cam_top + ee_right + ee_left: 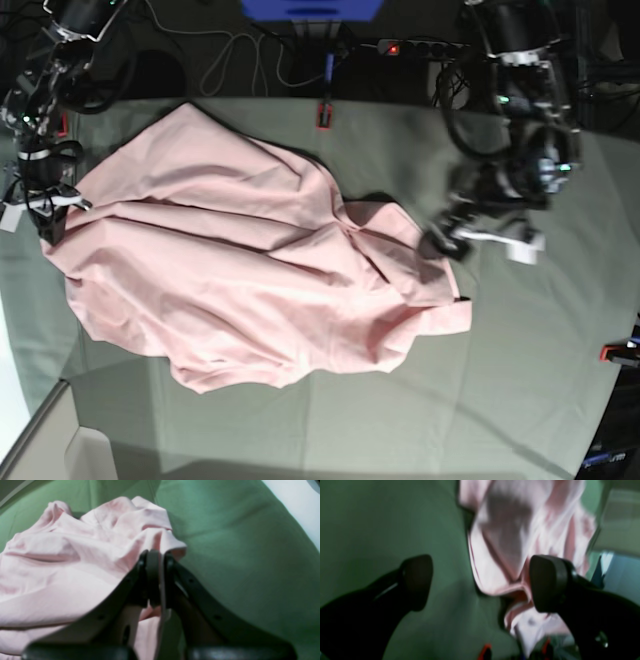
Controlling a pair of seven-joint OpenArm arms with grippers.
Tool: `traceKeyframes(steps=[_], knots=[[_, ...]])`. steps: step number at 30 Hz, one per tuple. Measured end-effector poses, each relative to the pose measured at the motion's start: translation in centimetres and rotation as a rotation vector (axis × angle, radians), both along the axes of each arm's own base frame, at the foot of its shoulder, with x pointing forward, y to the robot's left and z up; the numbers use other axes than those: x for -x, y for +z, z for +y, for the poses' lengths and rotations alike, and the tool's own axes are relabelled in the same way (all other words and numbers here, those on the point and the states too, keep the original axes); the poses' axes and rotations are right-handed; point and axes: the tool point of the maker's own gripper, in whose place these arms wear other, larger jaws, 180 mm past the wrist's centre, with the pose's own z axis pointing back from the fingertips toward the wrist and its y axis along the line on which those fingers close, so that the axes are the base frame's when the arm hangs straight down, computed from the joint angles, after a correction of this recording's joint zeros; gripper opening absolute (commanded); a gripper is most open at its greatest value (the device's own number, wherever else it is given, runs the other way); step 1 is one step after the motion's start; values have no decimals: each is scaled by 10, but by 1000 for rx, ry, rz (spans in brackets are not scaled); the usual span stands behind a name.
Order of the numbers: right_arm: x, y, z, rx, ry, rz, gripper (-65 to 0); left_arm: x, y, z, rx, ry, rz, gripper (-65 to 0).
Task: Layout the t-shirt on the table in an organized manner, then fold the t-shirt properly
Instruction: 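Spread the shirt with both grippers, pulling it apart across the table, then grasp the shirt fold with the left gripper near its middle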
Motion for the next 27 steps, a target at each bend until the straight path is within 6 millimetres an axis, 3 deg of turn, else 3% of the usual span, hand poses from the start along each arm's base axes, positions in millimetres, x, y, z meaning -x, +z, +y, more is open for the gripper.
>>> traceKeyframes(steps=[3,7,10,17,19,23,27], knots=[[-1,1,0,2,-1,-7,-594,-9,-7,-24,16,-23,-17,-61],[5,-3,0,1,0,11,-594,-26,-19,-26,-18,-9,-74,-61],[7,-5,1,0,1,15,-594,-41,-21,-39,-71,-57,-120,-63],[8,-5,0,1,2,19,-594,-42,-24,-52,-121,-125,-164,-83],[8,-5,0,4,3,21,-594,-37,-25,-56,-115,-143,-152,-164],[8,-5,0,4,3,21,-594,-12,-32,-67,-90,-178,-101,-429],[8,-5,1,4,3,20,-594,-4,-38,-66,-92,-189,-70,-632]])
